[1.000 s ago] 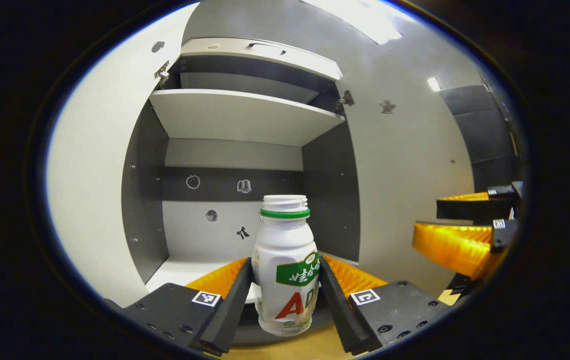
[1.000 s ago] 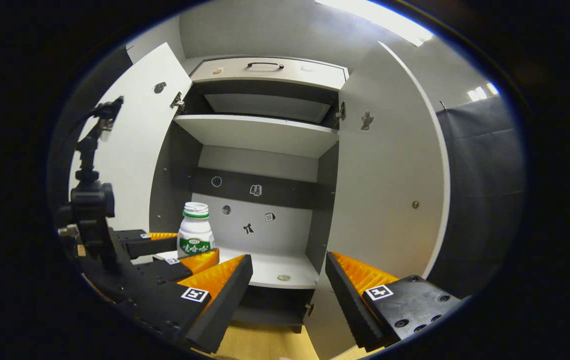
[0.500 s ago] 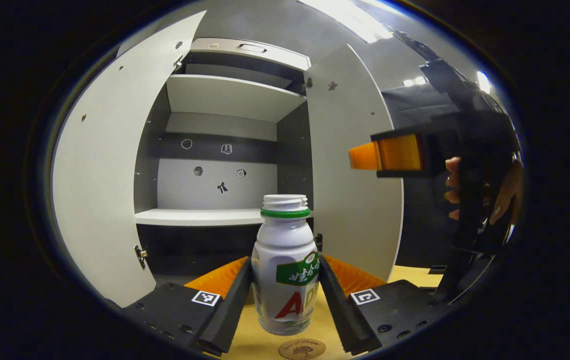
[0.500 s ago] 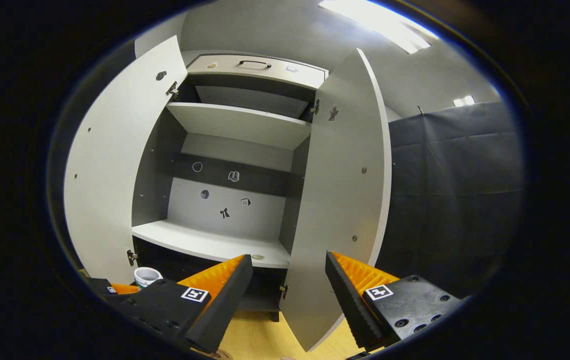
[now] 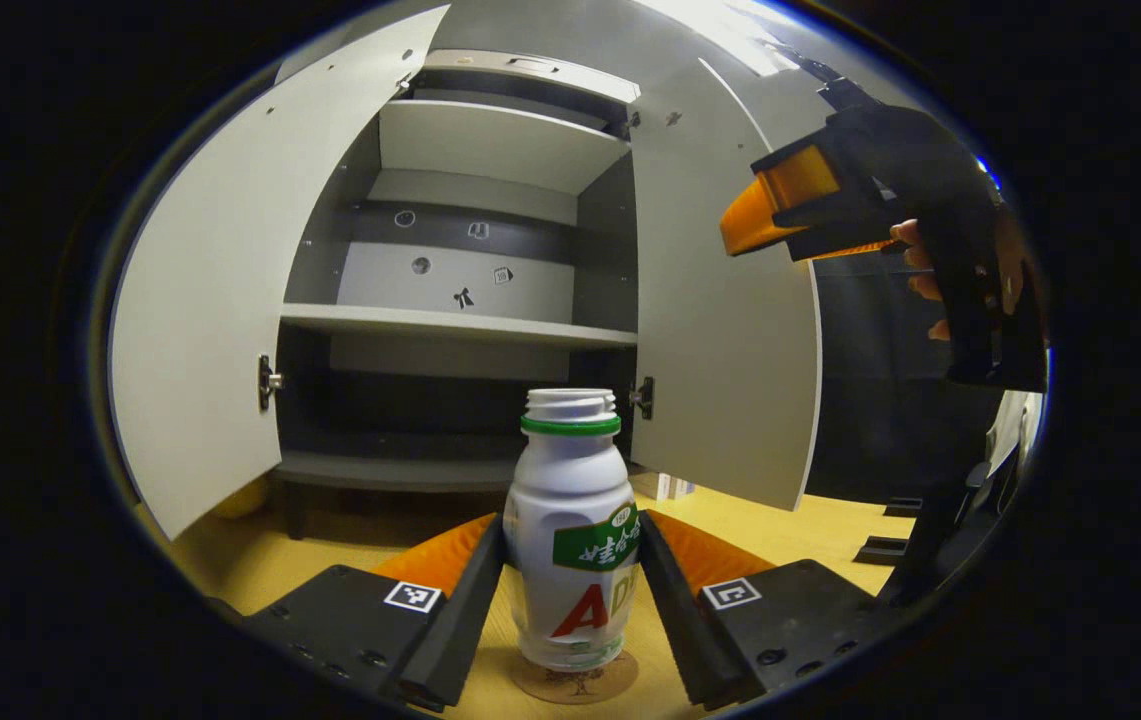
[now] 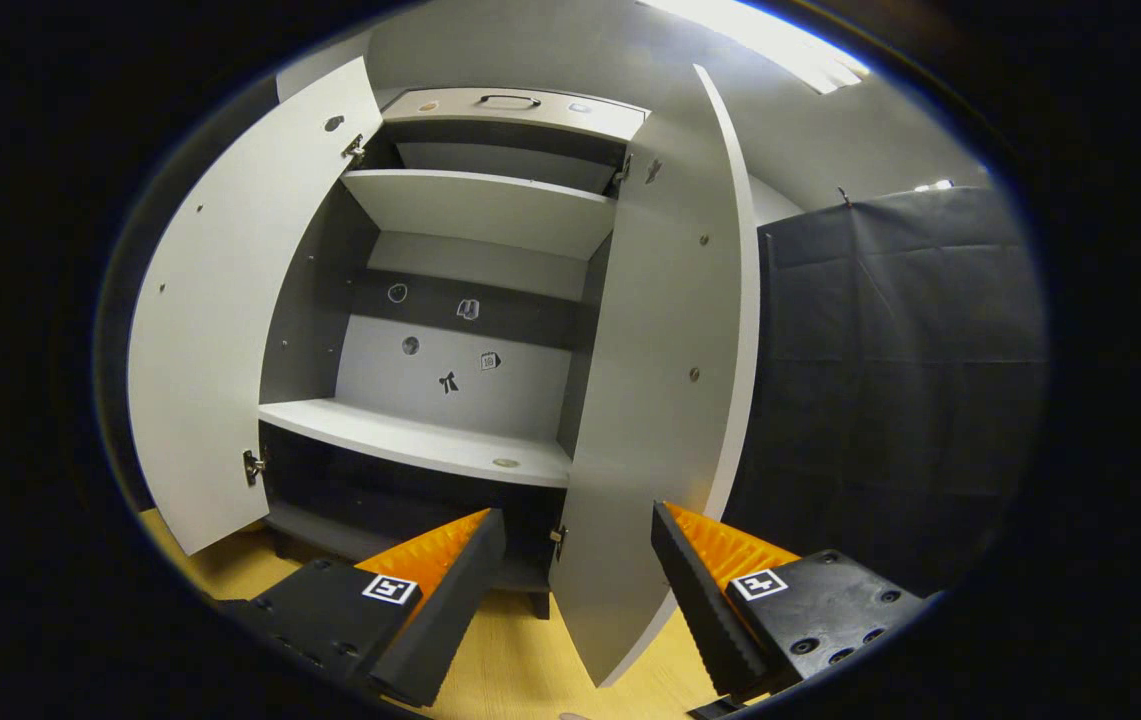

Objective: Grasp the bottle in the cabinet with the left hand and place it on the coaster, then close the right door with the right hand and the left door with the left hand.

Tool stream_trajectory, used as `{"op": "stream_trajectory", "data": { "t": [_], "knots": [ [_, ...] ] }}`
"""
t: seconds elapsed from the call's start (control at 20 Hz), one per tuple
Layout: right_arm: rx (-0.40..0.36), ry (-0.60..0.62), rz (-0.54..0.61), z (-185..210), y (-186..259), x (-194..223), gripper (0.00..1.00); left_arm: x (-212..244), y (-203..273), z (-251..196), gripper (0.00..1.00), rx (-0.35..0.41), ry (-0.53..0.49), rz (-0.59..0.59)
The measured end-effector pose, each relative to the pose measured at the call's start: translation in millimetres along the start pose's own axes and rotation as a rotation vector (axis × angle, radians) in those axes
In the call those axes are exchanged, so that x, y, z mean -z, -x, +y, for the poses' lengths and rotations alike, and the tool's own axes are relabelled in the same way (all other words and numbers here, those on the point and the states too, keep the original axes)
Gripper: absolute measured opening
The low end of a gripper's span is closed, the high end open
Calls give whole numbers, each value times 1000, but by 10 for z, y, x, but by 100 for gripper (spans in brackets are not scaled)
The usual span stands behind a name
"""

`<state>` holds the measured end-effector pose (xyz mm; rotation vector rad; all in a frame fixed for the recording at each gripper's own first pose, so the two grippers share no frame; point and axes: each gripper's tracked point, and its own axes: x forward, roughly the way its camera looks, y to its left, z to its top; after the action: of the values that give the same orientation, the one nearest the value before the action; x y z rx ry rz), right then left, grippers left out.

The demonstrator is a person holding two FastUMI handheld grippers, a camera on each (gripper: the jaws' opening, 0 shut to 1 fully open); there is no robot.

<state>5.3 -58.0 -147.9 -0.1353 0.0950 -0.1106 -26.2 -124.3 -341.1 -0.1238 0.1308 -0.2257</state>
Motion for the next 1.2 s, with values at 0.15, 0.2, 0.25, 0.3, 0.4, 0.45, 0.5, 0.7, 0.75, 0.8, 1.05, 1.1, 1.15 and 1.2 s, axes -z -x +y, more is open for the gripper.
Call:
{"op": "stream_trajectory", "data": {
  "t": [0.15, 0.2, 0.25, 0.3, 0.4, 0.45, 0.5, 0.7, 0.75, 0.8, 1.05, 1.1, 1.15, 1.2],
  "knots": [
    [-39, 10, 16, 106, 29, 107, 98, 93, -1, -37, 80, -8, -36, -6],
    [-47, 15, 15, 126, 44, 120, 98, 143, -3, -65, 80, -2, -38, -5],
    [-53, 20, 12, 146, 59, 126, 98, 190, -8, -92, 80, 2, -34, 1],
    [-58, 27, 11, 156, 74, 132, 98, 236, 8, -105, 80, 4, -31, 8],
    [-61, 39, 7, 149, 115, 139, 98, 301, 28, -82, 80, -11, -43, 13],
    [-58, 45, 5, 128, 125, 137, 98, 326, 36, -59, 80, -19, -53, 20],
    [-56, 46, 5, 110, 132, 141, 98, 349, 47, -45, 80, -20, -54, 21],
    [-56, 25, 29, 102, 158, 204, 98, 360, 44, -39, 80, -11, -60, -6],
    [-59, 27, 36, 113, 167, 220, 98, 351, 52, -47, 81, -8, -64, -12],
    [-60, 34, 38, 114, 183, 230, 98, 360, 50, -55, 81, -7, -72, -15],
    [-70, 27, 56, 150, 213, 264, 98, 298, 33, -93, 86, -1, -131, -14],
    [-71, 24, 60, 158, 219, 262, 98, 264, 36, -91, 91, -1, -142, -17],
    [-70, 26, 62, 156, 219, 258, 98, 208, 21, -98, 93, 2, -153, -27],
    [-68, 24, 63, 147, 229, 235, 98, 122, 23, -111, 96, 3, -166, -39]
  ]
}}
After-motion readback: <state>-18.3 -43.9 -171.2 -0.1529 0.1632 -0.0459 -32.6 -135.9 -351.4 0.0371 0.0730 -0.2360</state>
